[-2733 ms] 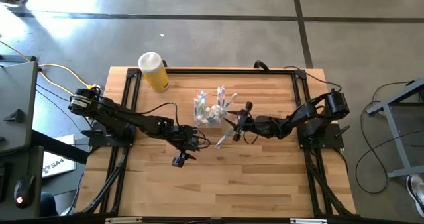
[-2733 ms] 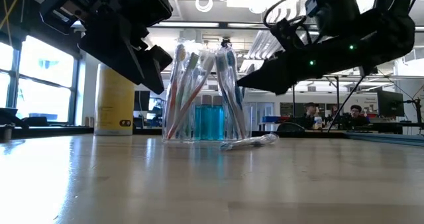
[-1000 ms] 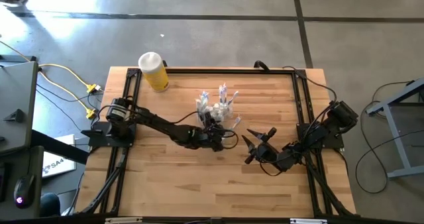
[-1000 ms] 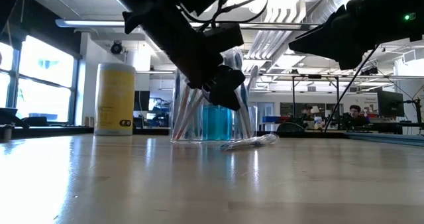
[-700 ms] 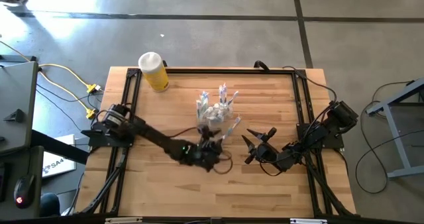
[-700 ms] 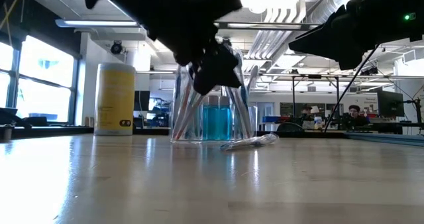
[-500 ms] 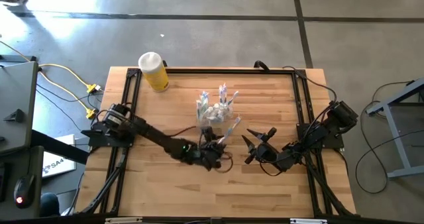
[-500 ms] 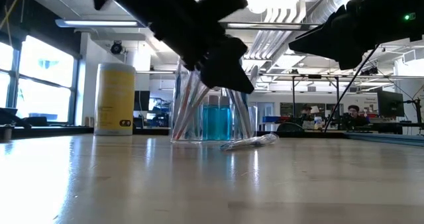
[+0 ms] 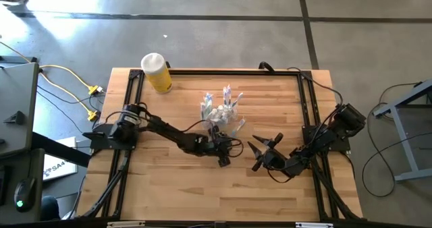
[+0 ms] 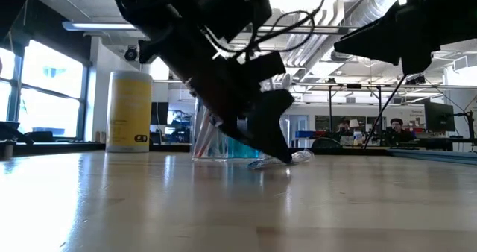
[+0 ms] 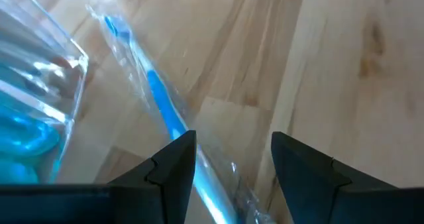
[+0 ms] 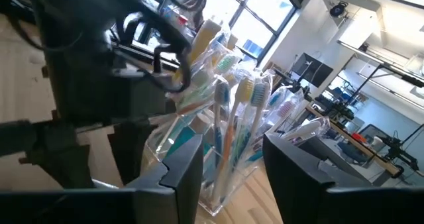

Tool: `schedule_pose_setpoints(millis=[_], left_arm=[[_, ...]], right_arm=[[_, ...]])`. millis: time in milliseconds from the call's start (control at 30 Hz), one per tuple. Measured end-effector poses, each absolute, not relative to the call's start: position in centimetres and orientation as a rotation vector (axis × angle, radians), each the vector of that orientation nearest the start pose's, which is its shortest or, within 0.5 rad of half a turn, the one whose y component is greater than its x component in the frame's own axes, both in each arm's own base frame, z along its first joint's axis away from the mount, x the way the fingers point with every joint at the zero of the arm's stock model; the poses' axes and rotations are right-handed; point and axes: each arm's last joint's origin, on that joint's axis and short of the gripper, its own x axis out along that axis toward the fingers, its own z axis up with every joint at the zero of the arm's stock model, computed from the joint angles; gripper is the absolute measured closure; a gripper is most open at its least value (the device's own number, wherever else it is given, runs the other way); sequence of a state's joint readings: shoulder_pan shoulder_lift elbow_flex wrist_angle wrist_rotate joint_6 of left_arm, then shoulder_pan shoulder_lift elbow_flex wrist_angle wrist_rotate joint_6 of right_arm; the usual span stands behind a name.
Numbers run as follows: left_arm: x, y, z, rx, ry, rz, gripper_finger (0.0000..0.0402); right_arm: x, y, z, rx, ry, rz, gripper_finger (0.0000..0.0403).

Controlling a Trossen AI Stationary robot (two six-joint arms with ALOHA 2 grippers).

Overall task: Pick & Place toothbrushing station
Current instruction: Put the blue toothbrush into the transparent organizer

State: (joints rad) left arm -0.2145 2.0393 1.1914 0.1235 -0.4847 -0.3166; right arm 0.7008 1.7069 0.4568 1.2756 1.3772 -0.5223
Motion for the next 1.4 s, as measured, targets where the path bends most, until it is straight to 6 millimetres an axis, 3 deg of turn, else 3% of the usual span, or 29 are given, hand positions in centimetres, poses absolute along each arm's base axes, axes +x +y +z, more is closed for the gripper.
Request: schedule_pose_setpoints(millis=[300,500,800,933,1200,1400], left_arm=[[42.2,-7.0,11.5,-0.044,0.713,0.392,0.0213],[42.6,-6.9,12.0,-0.033,0.746,0.396,0.0267],[42.9,-8.4,13.4,0.261,0.791,0.35,0.0322],[43.0,-8.6,14.0,0.34,0.782,0.417,0.0325],[42.9,-8.0,13.8,0.312,0.796,0.471,0.0324],[42.9,-6.6,13.5,0.193,0.839,0.433,0.0288]], right_arm=[[21.3,15.7,15.3,-0.486,0.158,-0.635,0.0254],[21.1,15.9,15.3,-0.486,0.155,-0.623,0.0254],[21.1,15.9,15.3,-0.49,0.157,-0.623,0.0254],[21.1,15.9,15.3,-0.493,0.159,-0.622,0.0254],[21.1,15.9,15.2,-0.498,0.161,-0.621,0.0254],[21.1,15.9,15.3,-0.498,0.161,-0.621,0.0254]])
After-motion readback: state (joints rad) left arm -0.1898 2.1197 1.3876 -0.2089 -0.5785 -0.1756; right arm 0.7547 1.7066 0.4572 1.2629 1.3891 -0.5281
